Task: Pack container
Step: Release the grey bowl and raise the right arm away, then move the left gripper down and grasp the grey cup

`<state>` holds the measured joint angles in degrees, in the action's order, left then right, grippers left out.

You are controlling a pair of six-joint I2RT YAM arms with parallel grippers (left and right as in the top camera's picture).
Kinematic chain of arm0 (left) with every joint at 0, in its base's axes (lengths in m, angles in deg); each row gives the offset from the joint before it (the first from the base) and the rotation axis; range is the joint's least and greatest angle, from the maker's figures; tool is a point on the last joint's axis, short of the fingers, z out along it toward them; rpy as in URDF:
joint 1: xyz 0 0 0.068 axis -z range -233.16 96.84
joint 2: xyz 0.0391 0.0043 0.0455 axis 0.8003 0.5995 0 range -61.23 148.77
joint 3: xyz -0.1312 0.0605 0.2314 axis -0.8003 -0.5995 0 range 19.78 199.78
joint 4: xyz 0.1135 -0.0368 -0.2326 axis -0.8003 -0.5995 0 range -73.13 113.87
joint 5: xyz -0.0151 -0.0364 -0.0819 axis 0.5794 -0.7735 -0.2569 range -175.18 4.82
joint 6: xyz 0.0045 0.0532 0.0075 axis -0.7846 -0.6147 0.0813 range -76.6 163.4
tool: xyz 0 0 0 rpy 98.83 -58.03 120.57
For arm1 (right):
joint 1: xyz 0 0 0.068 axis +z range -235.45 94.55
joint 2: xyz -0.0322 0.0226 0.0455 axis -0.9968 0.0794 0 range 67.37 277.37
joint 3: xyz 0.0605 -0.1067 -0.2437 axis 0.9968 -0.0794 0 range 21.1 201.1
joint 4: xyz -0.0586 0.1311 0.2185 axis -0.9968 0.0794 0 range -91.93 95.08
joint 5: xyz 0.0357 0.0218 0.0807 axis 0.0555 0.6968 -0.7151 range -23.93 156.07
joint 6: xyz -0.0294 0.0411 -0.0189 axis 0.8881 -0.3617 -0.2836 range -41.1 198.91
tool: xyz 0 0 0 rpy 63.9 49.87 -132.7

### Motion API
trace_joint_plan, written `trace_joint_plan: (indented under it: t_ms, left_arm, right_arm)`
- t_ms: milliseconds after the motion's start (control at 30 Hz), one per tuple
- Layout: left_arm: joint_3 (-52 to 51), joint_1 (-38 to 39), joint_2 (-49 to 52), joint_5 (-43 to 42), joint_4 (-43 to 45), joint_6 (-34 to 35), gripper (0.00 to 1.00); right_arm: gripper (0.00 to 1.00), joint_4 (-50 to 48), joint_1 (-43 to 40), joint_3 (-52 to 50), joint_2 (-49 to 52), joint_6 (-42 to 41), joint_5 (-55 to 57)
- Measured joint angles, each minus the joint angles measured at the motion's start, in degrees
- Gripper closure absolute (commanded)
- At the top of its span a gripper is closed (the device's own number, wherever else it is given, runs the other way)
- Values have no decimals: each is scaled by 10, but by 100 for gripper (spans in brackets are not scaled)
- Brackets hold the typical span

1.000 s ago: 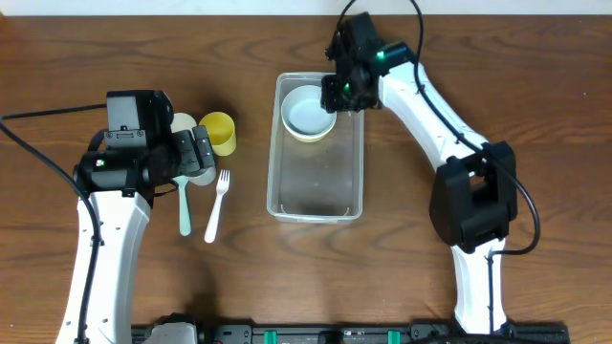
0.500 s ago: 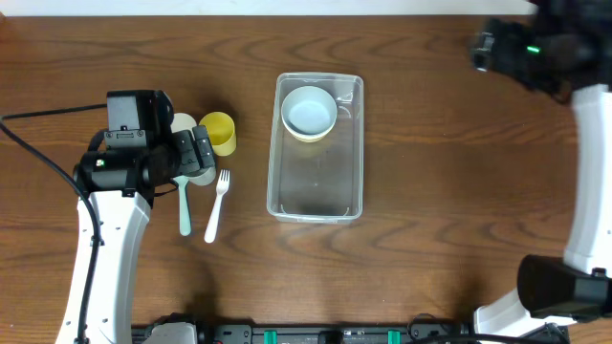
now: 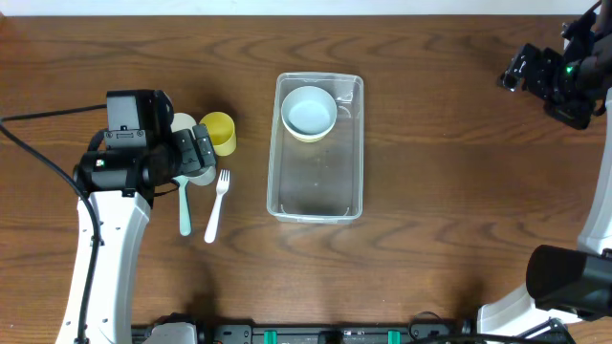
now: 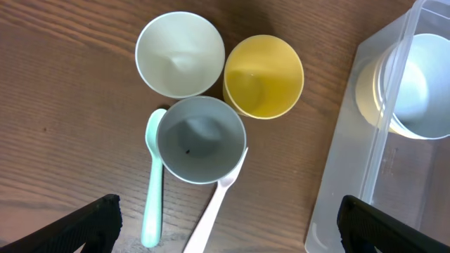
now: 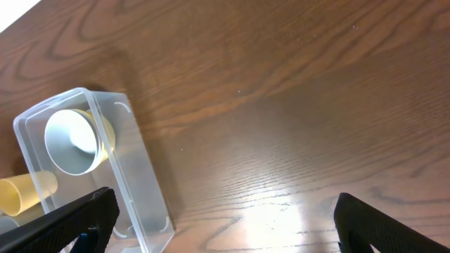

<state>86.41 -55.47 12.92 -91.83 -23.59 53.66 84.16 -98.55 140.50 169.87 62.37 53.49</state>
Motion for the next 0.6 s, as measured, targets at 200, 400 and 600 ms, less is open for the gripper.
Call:
trace_joint_plan:
  t_ms: [200,400,600]
  left_arm:
    - [27,0,14,44,-19,-2,2]
    - [112,-10,91,72,-94,-2,2]
    - [122,-43,184,66,-128,-3,4]
  right_arm:
    - [1,0,0,0,0,0,-4]
    - [1,0,0,0,0,0,-5]
    - [1,0,0,0,0,0,-5]
